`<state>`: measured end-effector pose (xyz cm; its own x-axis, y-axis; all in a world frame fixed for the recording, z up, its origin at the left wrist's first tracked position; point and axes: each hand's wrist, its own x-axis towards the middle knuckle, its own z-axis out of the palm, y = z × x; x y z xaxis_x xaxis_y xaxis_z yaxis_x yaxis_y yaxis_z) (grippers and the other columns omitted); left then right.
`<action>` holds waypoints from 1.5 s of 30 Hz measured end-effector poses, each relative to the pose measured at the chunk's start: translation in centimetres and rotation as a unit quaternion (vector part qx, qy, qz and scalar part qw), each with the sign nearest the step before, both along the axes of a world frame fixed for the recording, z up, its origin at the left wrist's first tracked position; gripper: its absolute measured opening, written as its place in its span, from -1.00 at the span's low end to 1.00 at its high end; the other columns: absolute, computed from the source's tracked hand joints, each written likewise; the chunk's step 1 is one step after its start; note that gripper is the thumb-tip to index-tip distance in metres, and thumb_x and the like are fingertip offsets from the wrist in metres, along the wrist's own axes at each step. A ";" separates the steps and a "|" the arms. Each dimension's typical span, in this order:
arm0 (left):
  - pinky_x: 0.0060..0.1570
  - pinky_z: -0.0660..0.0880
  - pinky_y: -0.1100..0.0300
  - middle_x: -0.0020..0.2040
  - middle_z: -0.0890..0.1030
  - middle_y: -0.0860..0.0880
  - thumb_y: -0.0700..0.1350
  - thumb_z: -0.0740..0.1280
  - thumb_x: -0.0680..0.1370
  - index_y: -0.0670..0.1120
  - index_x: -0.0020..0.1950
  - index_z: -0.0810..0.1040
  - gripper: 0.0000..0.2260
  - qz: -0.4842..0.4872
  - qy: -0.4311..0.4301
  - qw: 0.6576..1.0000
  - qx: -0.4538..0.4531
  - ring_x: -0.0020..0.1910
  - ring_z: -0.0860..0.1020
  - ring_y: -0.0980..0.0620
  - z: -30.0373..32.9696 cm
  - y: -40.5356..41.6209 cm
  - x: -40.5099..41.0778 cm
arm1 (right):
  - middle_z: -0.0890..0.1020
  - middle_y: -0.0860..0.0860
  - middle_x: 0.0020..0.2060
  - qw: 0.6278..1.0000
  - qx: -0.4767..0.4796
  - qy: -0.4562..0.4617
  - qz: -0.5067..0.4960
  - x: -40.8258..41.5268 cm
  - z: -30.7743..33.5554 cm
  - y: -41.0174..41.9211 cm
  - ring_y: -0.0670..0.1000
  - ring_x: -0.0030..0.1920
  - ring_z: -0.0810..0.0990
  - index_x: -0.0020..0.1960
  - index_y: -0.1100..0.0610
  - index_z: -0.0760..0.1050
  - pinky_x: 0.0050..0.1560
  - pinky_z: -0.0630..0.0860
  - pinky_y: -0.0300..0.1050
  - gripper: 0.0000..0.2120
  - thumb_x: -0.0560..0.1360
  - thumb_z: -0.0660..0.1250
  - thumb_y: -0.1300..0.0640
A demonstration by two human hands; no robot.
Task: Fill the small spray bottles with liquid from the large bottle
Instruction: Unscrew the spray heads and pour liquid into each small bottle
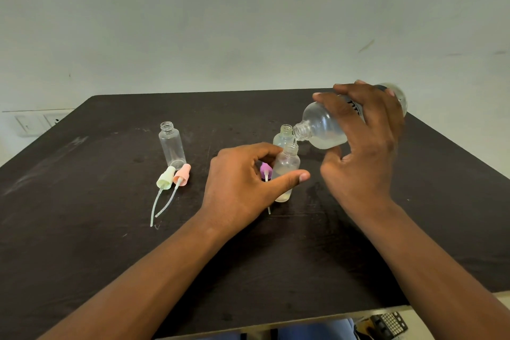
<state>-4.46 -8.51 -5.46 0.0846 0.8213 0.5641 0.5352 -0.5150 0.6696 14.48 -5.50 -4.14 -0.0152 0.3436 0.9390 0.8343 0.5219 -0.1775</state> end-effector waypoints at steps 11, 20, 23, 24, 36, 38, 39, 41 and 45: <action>-0.35 0.35 0.50 -0.37 0.54 0.44 0.29 0.54 0.38 0.07 0.07 0.75 -0.60 0.003 0.002 1.000 0.004 -0.42 0.52 0.35 0.0 0.0 0.1 | 0.63 0.14 0.27 1.000 -0.011 -0.001 -0.003 0.1 0.0 0.0 0.26 0.39 0.56 0.30 0.12 0.67 0.48 0.33 0.35 -0.29 0.19 0.28 0.44; -0.36 0.34 0.48 -0.38 0.57 0.37 0.27 0.56 0.39 0.10 0.04 0.75 -0.66 0.000 0.000 1.000 0.003 -0.43 0.52 0.31 0.0 0.0 0.0 | 0.63 0.14 0.26 1.000 -0.005 0.000 0.000 0.0 0.0 -0.1 0.25 0.38 0.56 0.28 0.12 0.68 0.47 0.34 0.35 -0.30 0.19 0.28 0.45; -0.35 0.34 0.48 -0.38 0.56 0.38 0.28 0.55 0.39 0.09 0.05 0.75 -0.64 -0.002 -0.001 1.000 0.000 -0.42 0.52 0.33 -0.1 0.0 0.0 | 0.63 0.14 0.26 1.000 -0.005 -0.001 -0.001 0.0 0.0 0.0 0.26 0.38 0.56 0.28 0.12 0.68 0.47 0.33 0.34 -0.30 0.19 0.28 0.45; -0.35 0.35 0.48 -0.38 0.56 0.39 0.30 0.53 0.38 0.09 0.06 0.75 -0.62 -0.002 -0.001 1.000 0.000 -0.42 0.52 0.33 -0.1 0.0 0.1 | 0.63 0.14 0.26 1.000 -0.006 -0.001 -0.002 0.0 0.0 0.0 0.26 0.38 0.56 0.28 0.12 0.68 0.48 0.33 0.35 -0.30 0.18 0.28 0.45; -0.34 0.32 0.51 -0.41 0.53 0.40 0.27 0.55 0.39 0.07 0.06 0.75 -0.63 -0.002 -0.002 1.000 0.003 -0.42 0.50 0.37 0.0 0.0 0.0 | 0.63 0.15 0.27 1.000 -0.003 -0.004 0.001 0.0 0.0 0.1 0.27 0.38 0.57 0.29 0.13 0.68 0.47 0.33 0.38 -0.29 0.18 0.30 0.48; -0.34 0.32 0.52 -0.41 0.53 0.39 0.29 0.53 0.39 0.07 0.06 0.75 -0.61 -0.004 -0.002 1.000 0.004 -0.42 0.51 0.37 0.0 0.0 0.0 | 0.63 0.15 0.27 1.000 -0.002 -0.005 0.001 0.1 0.0 0.1 0.27 0.38 0.57 0.29 0.13 0.68 0.48 0.33 0.37 -0.29 0.18 0.31 0.47; -0.34 0.32 0.52 -0.41 0.53 0.40 0.29 0.53 0.39 0.07 0.06 0.75 -0.61 -0.005 -0.001 1.000 0.004 -0.42 0.51 0.37 0.0 0.0 0.0 | 0.63 0.15 0.27 1.000 -0.003 -0.005 0.000 0.0 0.0 0.1 0.26 0.38 0.56 0.29 0.13 0.68 0.48 0.32 0.36 -0.29 0.18 0.30 0.47; -0.34 0.32 0.52 -0.40 0.54 0.39 0.30 0.52 0.39 0.08 0.06 0.75 -0.61 -0.006 0.000 1.000 0.004 -0.41 0.51 0.37 0.0 0.1 0.0 | 0.63 0.15 0.27 1.000 -0.003 -0.006 0.000 0.0 -0.1 0.0 0.26 0.39 0.56 0.29 0.13 0.67 0.49 0.32 0.35 -0.29 0.18 0.30 0.47; -0.34 0.34 0.52 -0.40 0.53 0.38 0.33 0.50 0.38 0.07 0.08 0.75 -0.57 -0.007 0.002 1.000 0.006 -0.40 0.52 0.38 -0.1 0.1 0.0 | 0.63 0.15 0.26 1.000 -0.001 -0.005 0.003 0.0 -0.1 0.0 0.26 0.38 0.57 0.29 0.13 0.68 0.47 0.33 0.35 -0.30 0.19 0.29 0.46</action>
<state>-4.46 -8.45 -5.51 0.0986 0.8127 0.5743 0.5305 -0.5312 0.6606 14.46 -5.50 -4.25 -0.0274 0.3447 0.9383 0.8332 0.5266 -0.1691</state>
